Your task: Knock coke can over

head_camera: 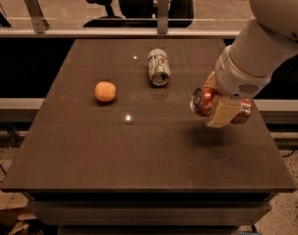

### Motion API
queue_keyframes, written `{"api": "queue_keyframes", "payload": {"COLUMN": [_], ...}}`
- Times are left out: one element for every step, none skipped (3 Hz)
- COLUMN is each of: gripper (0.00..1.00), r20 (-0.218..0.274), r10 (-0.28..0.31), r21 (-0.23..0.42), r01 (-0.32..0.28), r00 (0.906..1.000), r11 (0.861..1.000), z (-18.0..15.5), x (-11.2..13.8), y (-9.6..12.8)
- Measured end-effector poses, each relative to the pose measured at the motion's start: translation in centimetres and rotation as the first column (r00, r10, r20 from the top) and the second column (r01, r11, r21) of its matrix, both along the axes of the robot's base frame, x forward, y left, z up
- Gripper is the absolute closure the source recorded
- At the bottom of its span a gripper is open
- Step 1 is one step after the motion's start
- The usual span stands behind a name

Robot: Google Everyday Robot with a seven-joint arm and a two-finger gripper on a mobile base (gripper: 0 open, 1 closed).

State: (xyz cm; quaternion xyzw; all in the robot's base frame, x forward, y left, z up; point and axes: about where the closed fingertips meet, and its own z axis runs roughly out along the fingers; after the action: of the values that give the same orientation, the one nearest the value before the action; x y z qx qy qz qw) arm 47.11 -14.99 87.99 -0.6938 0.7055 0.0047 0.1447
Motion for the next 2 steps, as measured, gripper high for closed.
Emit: {"api": "queue_keyframes", "payload": {"gripper": [1.00,1.00], "r20": [-0.026,-0.051], "r10": [0.002,0.015], "r21": [-0.020,-0.041], "r01": [-0.002,-0.017], "r00": [0.9996,0.9986], "r11": [1.000,0.999], "z": [-1.6,-3.1], "x": [-0.1,-0.1], "y": [0.3,0.9]}}
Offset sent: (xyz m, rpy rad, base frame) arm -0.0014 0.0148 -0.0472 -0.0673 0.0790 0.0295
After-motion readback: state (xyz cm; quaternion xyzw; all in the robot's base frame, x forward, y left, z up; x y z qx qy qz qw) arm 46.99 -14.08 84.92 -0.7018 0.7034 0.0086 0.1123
